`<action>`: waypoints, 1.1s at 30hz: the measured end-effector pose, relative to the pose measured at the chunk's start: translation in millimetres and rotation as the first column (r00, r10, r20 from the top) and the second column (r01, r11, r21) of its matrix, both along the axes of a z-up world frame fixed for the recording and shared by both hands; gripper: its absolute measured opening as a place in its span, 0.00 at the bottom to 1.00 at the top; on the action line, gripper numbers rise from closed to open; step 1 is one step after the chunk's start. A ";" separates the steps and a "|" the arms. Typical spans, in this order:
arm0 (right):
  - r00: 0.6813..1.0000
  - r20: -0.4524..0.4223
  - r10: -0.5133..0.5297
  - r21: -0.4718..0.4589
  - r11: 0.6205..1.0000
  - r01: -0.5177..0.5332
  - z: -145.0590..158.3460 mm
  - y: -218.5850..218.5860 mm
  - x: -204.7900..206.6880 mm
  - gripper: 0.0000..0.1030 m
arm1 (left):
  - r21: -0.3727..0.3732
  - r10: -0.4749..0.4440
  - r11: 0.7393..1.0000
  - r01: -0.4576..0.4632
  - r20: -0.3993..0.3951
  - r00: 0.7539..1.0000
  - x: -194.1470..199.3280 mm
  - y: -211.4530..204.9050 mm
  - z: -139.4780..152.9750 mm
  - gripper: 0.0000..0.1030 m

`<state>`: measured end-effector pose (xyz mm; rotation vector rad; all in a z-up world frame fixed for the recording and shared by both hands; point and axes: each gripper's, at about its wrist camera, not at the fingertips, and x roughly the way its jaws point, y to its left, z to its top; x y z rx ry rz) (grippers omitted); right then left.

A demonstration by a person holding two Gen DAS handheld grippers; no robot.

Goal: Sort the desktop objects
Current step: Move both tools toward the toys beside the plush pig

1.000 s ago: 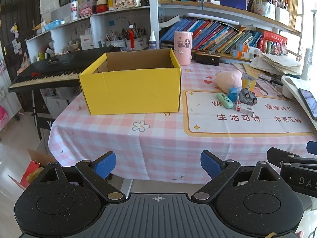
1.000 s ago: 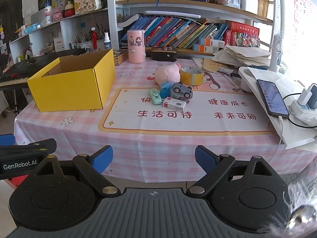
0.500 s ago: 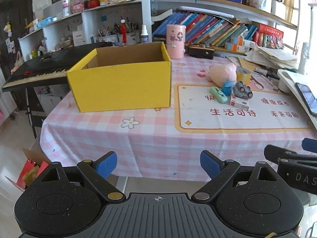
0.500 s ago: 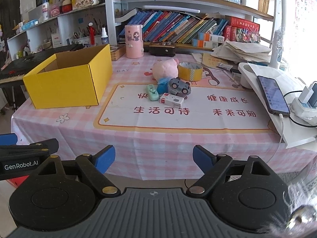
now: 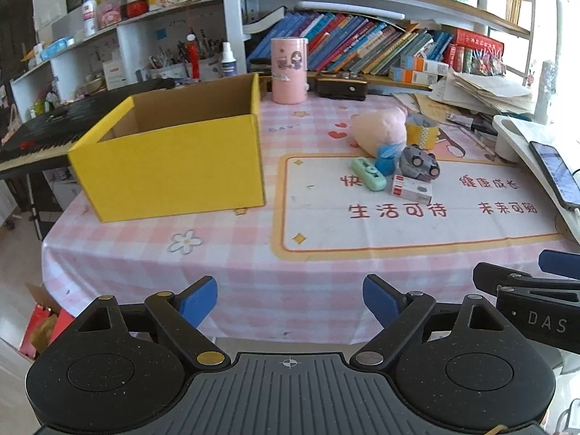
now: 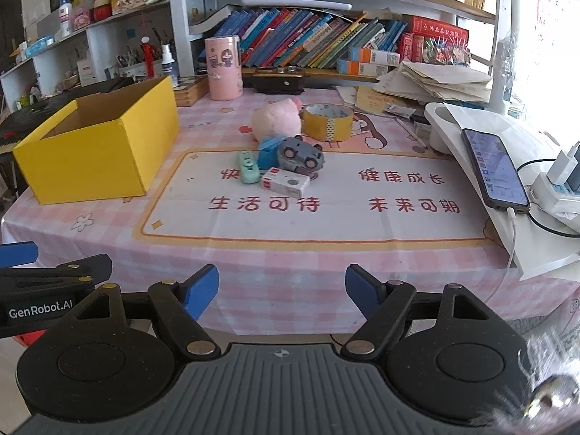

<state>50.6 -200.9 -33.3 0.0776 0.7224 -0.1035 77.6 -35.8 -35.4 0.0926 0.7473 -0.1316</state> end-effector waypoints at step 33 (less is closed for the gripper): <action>0.999 0.025 0.040 0.057 0.998 -0.041 1.0 -128.7 106.0 0.64 | -0.060 -0.175 0.983 0.173 -0.036 0.984 106.5 -135.5 -31.5 0.53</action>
